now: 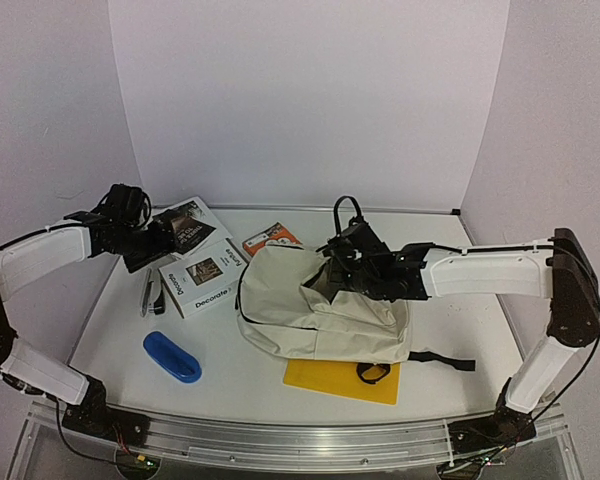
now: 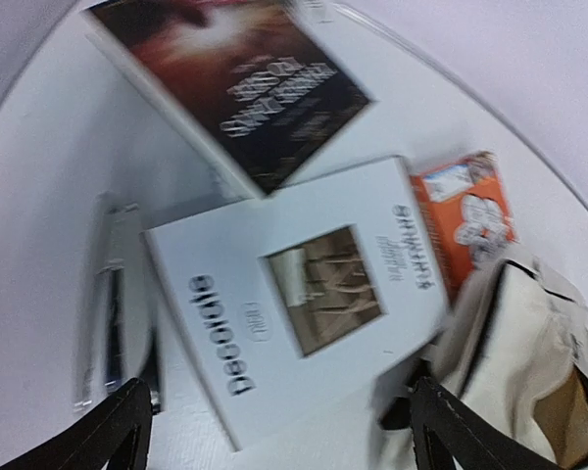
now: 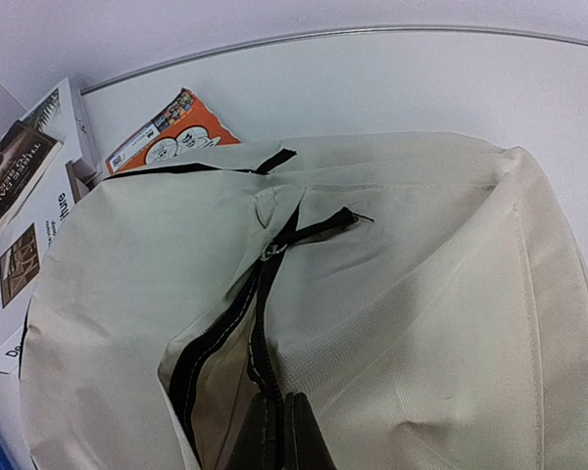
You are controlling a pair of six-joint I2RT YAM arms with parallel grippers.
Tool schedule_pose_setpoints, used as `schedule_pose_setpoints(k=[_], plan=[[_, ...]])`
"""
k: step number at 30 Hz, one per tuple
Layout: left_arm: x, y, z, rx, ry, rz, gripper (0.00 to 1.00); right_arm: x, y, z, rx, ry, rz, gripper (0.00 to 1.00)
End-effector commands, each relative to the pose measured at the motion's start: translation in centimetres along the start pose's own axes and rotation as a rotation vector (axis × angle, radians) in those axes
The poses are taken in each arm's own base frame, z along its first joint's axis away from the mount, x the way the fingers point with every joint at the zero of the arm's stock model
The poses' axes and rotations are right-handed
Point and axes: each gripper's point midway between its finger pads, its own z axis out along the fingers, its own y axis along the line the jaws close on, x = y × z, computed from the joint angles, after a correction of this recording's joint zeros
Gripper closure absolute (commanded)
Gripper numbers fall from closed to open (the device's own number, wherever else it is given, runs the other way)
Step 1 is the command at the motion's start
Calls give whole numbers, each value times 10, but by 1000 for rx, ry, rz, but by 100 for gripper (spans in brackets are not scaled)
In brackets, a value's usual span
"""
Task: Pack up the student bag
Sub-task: Pick up the stationery from the center of the board.
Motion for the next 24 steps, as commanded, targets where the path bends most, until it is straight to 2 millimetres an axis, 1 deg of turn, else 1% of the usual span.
schedule_pose_setpoints(k=[1, 2, 3, 5, 6, 7, 8, 9, 10, 14, 19, 22, 24], plan=[[11, 90, -24, -331, -14, -150, 7, -29, 13, -13, -72, -81, 49, 100], [11, 99, -27, -353, -23, -164, 7, -29, 13, -13, -73, -82, 50, 100], [17, 110, -26, -381, -18, -178, 6, -30, 14, -14, -77, -84, 50, 100], [25, 127, -22, -412, 9, -208, 5, -31, 14, -15, -83, -86, 50, 100], [33, 135, -17, -426, 40, -217, 4, -31, 15, -15, -88, -87, 51, 100], [36, 138, -14, -432, 53, -221, 4, -31, 16, -16, -92, -86, 50, 100], [42, 142, -6, -442, 79, -222, 4, -31, 16, -16, -95, -86, 50, 100], [45, 143, -3, -444, 91, -222, 4, -31, 16, -16, -98, -85, 51, 100], [50, 144, 5, -439, 114, -219, 4, -31, 17, -17, -102, -87, 53, 100], [55, 136, 25, -375, 152, -212, 4, -32, 16, -19, -108, -90, 56, 100], [60, 132, 42, -339, 202, -181, 4, -33, 17, -19, -107, -91, 54, 100], [65, 135, 49, -351, 246, -161, 4, -32, 17, -17, -105, -90, 53, 100], [70, 139, 55, -372, 284, -148, 5, -32, 19, -16, -107, -87, 55, 100]])
